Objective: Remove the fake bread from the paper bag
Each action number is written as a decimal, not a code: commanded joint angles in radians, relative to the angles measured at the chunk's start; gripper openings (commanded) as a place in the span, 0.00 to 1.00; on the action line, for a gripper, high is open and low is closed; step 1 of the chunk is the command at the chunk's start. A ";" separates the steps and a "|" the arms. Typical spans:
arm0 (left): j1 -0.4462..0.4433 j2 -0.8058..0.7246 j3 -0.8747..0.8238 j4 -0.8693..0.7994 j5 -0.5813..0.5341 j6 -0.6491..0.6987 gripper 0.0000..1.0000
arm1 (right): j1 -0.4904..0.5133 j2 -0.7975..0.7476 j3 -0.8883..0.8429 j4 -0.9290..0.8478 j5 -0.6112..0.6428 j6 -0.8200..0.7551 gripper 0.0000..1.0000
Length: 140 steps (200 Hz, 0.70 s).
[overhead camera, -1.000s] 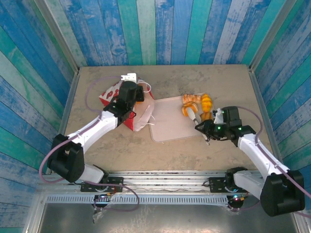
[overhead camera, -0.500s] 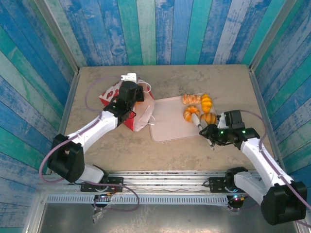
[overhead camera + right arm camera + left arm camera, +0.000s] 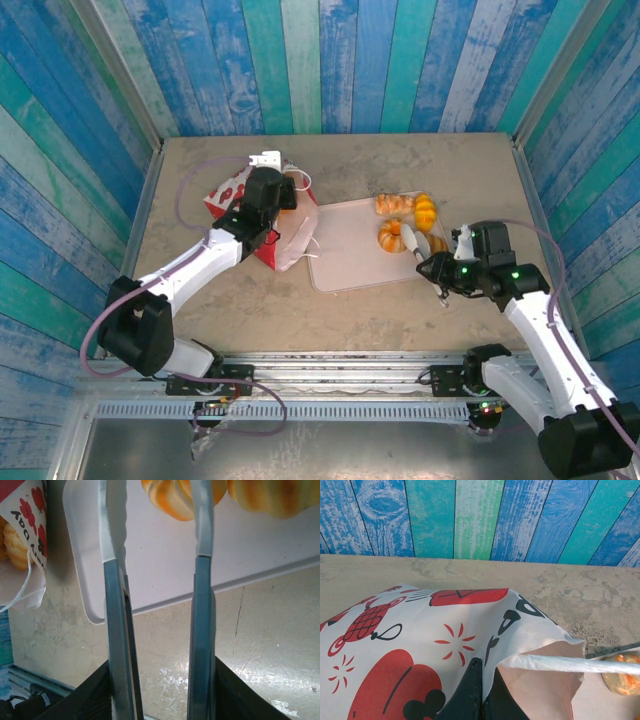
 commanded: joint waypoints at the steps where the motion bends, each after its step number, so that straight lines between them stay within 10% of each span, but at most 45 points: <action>1: 0.000 -0.069 -0.009 0.027 0.003 -0.015 0.00 | 0.038 0.008 0.027 0.009 -0.028 -0.009 0.42; 140: 0.001 -0.069 -0.012 0.023 0.009 -0.016 0.01 | 0.264 0.237 0.073 0.103 0.088 0.017 0.36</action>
